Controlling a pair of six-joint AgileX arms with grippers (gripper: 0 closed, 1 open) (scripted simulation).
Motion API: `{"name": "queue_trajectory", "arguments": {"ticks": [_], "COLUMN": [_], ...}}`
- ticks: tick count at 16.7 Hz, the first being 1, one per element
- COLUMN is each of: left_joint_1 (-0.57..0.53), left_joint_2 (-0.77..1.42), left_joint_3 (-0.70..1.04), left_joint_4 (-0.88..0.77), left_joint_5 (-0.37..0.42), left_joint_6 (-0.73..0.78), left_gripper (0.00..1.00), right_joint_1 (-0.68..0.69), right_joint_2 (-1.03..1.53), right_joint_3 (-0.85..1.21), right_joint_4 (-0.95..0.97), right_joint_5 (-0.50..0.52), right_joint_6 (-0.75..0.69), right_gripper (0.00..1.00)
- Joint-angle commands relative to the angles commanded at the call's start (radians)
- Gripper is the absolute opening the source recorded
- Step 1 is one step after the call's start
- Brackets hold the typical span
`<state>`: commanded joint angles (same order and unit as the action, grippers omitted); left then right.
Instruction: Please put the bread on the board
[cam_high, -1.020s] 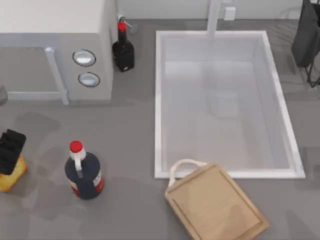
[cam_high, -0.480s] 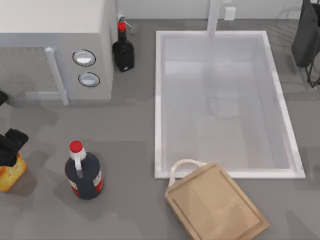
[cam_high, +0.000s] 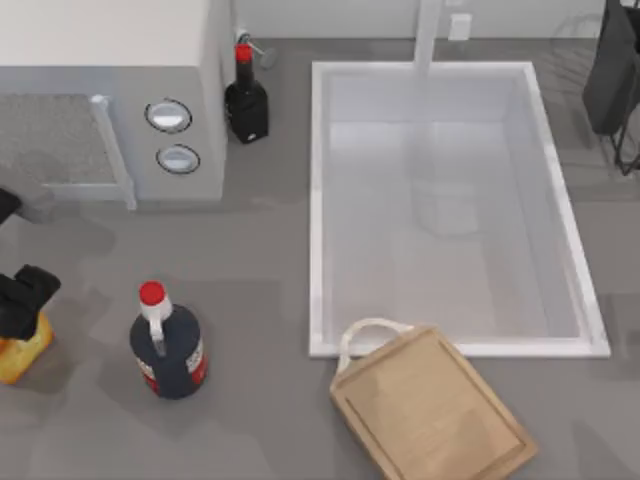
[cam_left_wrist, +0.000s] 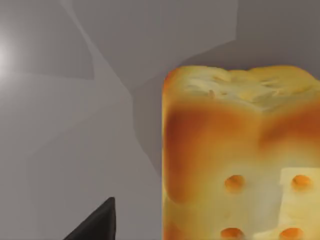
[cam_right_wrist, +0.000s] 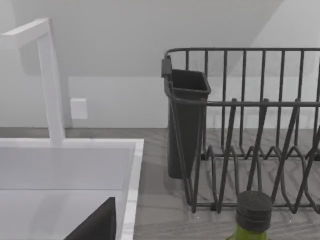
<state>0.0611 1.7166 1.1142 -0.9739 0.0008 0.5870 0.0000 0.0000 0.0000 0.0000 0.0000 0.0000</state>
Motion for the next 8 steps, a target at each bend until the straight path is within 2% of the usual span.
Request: {"name": "queue_trajectory", "arguments": {"ticks": [5,8], "left_joint_1": [0.003,0.004], "left_joint_2": [0.084,0.104], "left_joint_3": [-0.106,-0.132], "left_joint_4": [0.204,0.241], "left_joint_5": [0.0,0.0], "left_joint_6": [0.005,0.006], "left_gripper": [1.0,1.0], "right_joint_1": [0.0,0.0], "right_joint_2": [0.0,0.0], "right_joint_3": [0.0,0.0], "right_joint_4": [0.0,0.0], "right_joint_5": [0.0,0.0], "right_joint_6": [0.0,0.0], "right_gripper": [1.0,1.0]}}
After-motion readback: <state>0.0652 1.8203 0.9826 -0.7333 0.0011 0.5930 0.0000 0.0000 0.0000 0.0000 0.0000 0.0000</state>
